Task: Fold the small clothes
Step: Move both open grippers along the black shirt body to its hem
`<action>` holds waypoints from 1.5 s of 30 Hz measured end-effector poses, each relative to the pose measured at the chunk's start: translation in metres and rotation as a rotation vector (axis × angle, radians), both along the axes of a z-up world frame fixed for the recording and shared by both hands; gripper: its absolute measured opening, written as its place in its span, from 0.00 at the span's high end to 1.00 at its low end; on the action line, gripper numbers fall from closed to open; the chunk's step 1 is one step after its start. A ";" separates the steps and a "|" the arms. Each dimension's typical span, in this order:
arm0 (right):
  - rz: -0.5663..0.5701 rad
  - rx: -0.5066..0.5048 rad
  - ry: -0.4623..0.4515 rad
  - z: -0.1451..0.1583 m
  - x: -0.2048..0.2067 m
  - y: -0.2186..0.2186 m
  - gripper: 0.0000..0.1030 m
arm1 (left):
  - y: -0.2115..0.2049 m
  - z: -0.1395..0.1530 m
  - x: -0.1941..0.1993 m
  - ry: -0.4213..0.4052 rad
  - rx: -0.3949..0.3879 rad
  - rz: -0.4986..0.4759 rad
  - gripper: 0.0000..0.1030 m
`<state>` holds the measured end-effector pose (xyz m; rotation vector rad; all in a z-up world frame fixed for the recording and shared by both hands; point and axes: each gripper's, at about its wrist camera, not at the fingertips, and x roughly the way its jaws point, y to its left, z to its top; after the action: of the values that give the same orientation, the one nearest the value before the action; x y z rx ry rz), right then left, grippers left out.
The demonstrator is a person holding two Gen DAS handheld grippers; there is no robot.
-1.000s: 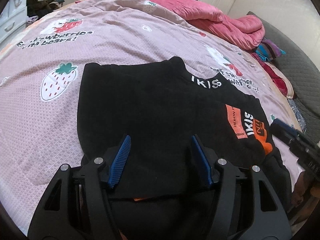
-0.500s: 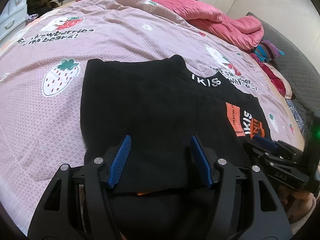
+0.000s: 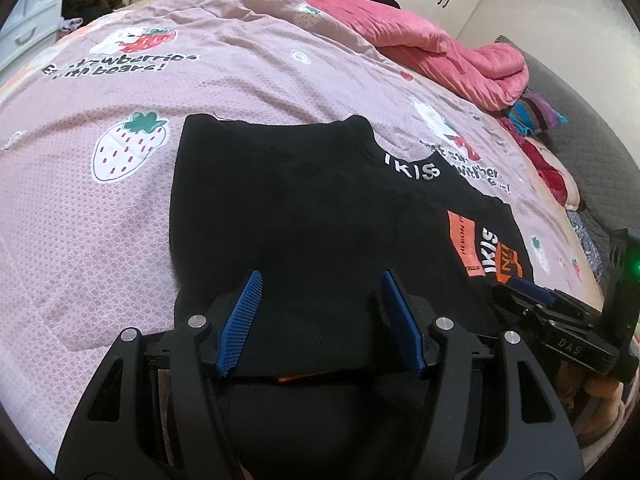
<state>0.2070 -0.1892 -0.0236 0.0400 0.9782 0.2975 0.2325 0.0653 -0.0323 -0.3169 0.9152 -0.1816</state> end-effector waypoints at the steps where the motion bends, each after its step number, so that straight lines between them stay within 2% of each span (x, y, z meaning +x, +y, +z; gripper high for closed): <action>1: -0.002 0.005 -0.001 0.001 -0.001 -0.001 0.43 | -0.001 0.000 -0.001 -0.001 0.006 -0.002 0.46; 10: -0.011 0.046 -0.043 0.018 -0.011 -0.006 0.35 | -0.004 0.010 -0.009 -0.016 0.021 -0.004 0.36; 14: -0.013 0.059 -0.059 0.024 -0.016 -0.008 0.33 | -0.002 0.017 -0.013 -0.033 0.002 0.007 0.28; 21: -0.024 0.091 -0.077 0.033 -0.022 -0.012 0.23 | 0.001 0.031 -0.023 -0.073 0.057 0.034 0.16; 24: -0.025 0.101 -0.083 0.037 -0.024 -0.014 0.22 | 0.001 0.035 -0.027 -0.082 0.073 0.034 0.09; 32: -0.036 0.110 -0.128 0.050 -0.035 -0.016 0.16 | 0.007 0.055 -0.046 -0.148 0.069 0.064 0.09; 45: -0.043 0.141 -0.173 0.060 -0.056 -0.023 0.12 | 0.002 0.061 -0.072 -0.167 0.088 0.067 0.09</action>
<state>0.1506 -0.2119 0.0368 0.1608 0.7829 0.3246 0.1604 0.0672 0.0282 -0.2468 0.7439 -0.1035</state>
